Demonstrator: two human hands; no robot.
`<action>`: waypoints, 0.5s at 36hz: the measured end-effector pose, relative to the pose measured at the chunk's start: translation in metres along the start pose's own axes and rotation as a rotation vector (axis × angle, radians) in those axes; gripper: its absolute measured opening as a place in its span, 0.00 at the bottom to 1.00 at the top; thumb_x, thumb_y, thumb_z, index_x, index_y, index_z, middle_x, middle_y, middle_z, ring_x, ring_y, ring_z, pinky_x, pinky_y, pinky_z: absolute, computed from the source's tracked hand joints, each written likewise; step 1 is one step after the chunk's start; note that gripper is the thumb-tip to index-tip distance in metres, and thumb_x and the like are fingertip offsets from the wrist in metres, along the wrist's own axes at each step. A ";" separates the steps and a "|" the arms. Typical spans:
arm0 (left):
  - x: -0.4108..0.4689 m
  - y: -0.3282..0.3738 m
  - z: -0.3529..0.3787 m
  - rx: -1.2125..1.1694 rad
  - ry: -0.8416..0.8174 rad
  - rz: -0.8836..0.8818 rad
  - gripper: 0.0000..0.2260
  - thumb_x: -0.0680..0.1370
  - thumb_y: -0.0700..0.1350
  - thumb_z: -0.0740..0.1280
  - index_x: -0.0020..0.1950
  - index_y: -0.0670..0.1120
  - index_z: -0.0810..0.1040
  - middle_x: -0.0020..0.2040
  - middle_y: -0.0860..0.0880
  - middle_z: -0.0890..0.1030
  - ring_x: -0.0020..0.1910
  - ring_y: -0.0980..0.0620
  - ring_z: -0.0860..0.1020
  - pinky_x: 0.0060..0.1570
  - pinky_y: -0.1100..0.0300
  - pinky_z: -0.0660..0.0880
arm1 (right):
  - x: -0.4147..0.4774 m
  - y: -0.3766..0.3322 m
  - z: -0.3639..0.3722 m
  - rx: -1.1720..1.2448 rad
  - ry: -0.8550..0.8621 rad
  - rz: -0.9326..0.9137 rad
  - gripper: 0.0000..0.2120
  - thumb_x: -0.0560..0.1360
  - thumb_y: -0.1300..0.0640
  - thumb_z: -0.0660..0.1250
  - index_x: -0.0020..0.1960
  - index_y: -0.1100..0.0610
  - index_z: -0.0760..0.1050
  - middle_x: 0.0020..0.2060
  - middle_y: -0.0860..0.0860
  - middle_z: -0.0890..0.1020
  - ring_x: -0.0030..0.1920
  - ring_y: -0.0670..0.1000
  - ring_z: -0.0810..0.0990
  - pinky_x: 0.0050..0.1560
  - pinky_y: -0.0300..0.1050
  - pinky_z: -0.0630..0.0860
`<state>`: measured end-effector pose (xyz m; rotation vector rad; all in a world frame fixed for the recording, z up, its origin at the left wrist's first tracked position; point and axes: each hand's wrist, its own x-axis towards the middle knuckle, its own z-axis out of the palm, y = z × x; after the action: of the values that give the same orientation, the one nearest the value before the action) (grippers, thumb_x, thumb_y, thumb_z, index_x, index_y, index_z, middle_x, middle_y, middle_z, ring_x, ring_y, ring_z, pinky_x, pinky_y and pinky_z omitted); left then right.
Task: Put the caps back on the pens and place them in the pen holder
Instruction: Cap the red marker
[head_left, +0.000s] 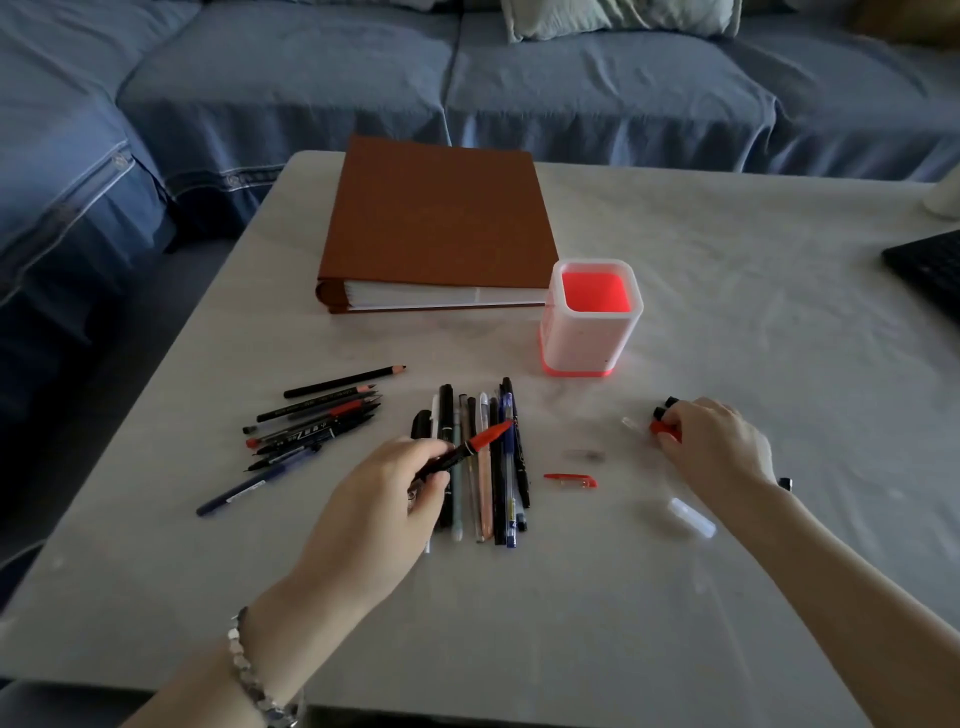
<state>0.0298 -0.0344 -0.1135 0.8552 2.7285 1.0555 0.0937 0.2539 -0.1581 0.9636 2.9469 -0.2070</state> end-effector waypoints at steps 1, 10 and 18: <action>0.000 0.001 0.000 0.001 -0.006 0.011 0.09 0.75 0.42 0.65 0.55 0.45 0.79 0.46 0.52 0.79 0.43 0.54 0.76 0.42 0.72 0.69 | 0.000 -0.001 -0.001 -0.024 0.013 -0.020 0.09 0.75 0.55 0.62 0.51 0.57 0.78 0.45 0.53 0.78 0.51 0.55 0.74 0.39 0.44 0.65; -0.001 0.008 0.001 0.010 -0.029 0.108 0.10 0.74 0.47 0.60 0.53 0.55 0.75 0.43 0.54 0.79 0.42 0.56 0.75 0.40 0.59 0.72 | -0.046 -0.047 -0.041 0.784 -0.079 -0.307 0.12 0.73 0.60 0.64 0.40 0.43 0.73 0.38 0.46 0.83 0.38 0.46 0.77 0.37 0.29 0.71; -0.001 0.012 0.000 -0.002 -0.023 0.163 0.12 0.74 0.51 0.55 0.55 0.55 0.72 0.45 0.54 0.79 0.43 0.58 0.75 0.42 0.60 0.71 | -0.064 -0.063 -0.053 0.955 -0.156 -0.407 0.13 0.75 0.58 0.63 0.44 0.39 0.75 0.46 0.32 0.81 0.47 0.41 0.80 0.47 0.28 0.74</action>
<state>0.0358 -0.0278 -0.1062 1.0989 2.6758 1.0676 0.1084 0.1730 -0.0935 0.2864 2.7917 -1.6971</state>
